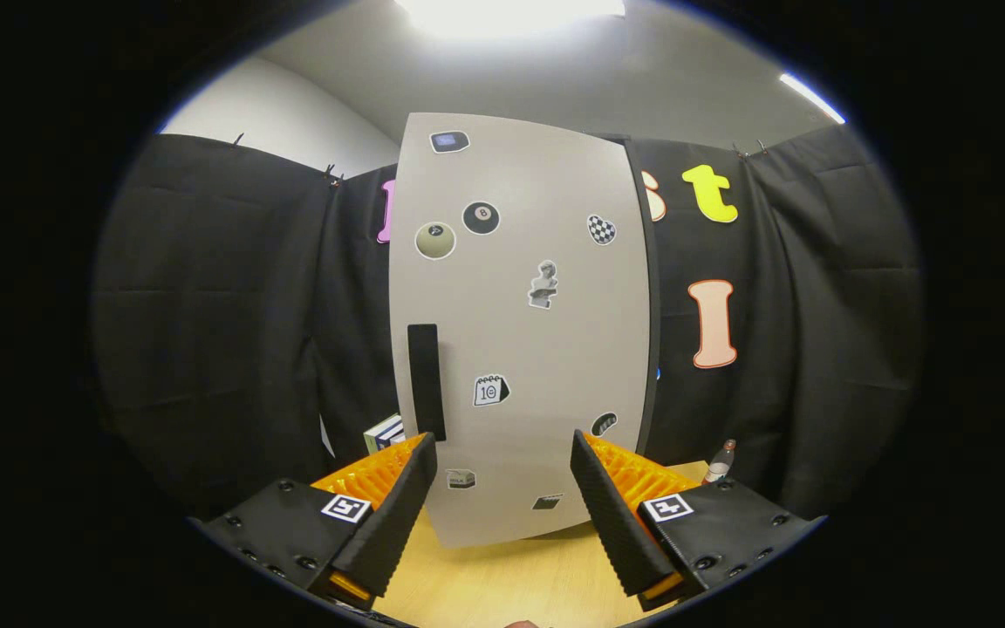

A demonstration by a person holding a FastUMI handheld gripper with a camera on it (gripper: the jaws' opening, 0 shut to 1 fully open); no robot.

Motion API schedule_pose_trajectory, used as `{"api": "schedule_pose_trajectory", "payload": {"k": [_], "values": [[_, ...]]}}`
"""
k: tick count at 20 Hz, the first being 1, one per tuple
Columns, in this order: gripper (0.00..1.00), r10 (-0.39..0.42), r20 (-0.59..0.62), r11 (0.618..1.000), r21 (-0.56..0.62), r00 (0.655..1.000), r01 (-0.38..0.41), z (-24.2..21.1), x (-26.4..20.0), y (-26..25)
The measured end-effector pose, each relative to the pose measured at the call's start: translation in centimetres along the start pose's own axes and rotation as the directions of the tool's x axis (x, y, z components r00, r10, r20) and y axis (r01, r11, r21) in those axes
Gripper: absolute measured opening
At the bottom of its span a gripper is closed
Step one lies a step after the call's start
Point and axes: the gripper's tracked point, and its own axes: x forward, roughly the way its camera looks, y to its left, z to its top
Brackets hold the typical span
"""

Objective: Open the shoe cabinet door, grab the shoes and put them into the shoe cabinet, then close the shoe cabinet door.

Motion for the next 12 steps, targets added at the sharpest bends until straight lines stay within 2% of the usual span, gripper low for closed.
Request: {"api": "schedule_pose_trajectory", "payload": {"k": [12], "values": [[0.97, 0.035, -0.002, 0.999, -0.012, 0.999, -0.035, -1.4, -1.4, 0.0]]}}
